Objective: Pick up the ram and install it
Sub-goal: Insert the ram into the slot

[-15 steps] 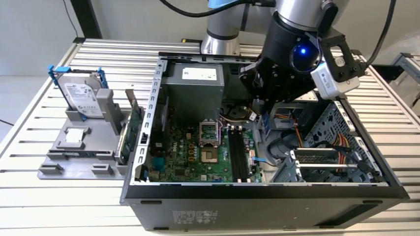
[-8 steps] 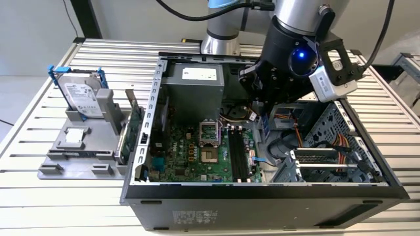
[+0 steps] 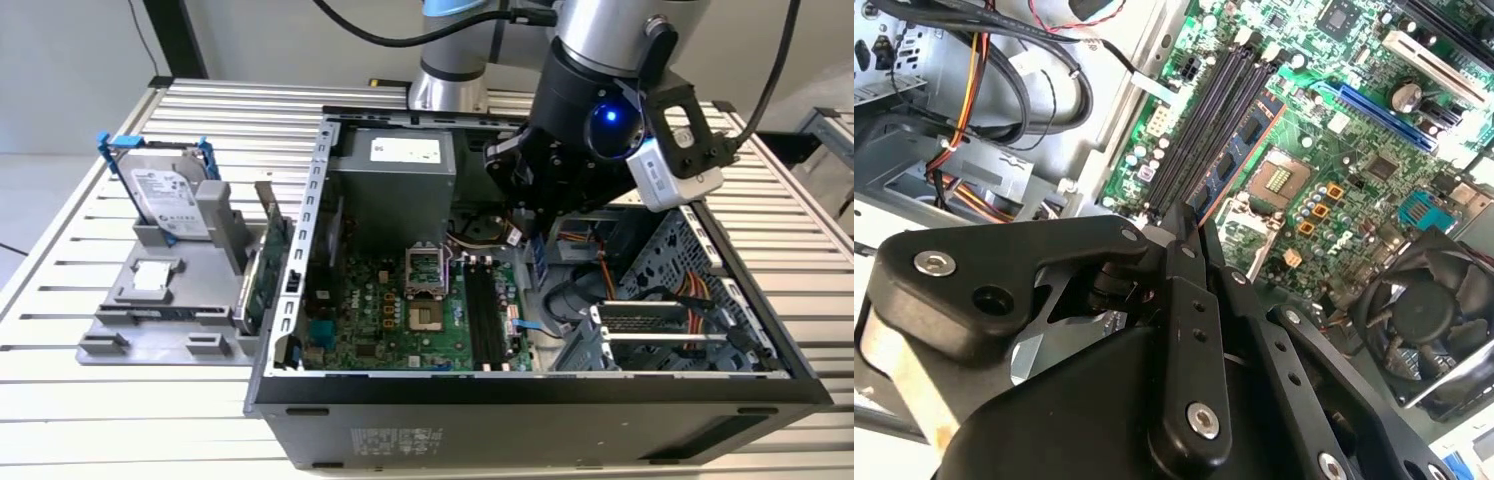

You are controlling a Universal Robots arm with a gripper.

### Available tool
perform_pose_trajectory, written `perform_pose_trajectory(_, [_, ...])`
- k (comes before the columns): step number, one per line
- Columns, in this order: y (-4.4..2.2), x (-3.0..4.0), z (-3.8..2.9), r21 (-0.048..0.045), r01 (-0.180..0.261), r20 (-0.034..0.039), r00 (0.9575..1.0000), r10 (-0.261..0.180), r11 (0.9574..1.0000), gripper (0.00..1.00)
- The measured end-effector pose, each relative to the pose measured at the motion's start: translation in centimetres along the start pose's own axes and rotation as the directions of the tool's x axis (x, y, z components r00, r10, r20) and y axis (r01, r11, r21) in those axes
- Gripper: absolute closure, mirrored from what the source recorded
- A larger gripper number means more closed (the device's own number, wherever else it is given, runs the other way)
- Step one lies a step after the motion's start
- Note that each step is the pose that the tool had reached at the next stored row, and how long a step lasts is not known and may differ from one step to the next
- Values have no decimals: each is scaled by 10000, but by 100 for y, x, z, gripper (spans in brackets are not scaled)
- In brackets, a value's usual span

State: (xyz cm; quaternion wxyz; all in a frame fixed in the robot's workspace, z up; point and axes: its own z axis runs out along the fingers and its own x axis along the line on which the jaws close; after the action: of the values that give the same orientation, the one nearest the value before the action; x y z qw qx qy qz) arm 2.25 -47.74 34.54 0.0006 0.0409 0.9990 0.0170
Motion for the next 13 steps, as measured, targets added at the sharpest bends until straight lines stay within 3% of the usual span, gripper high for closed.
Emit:
perform_pose_trajectory(7, [0, 0, 12, -3, 0, 1, 10000, 0, 10000, 100])
perform_pose_trajectory(13, [-2, 0, 60, 1, 90, 0, 10000, -90, 10000, 100])
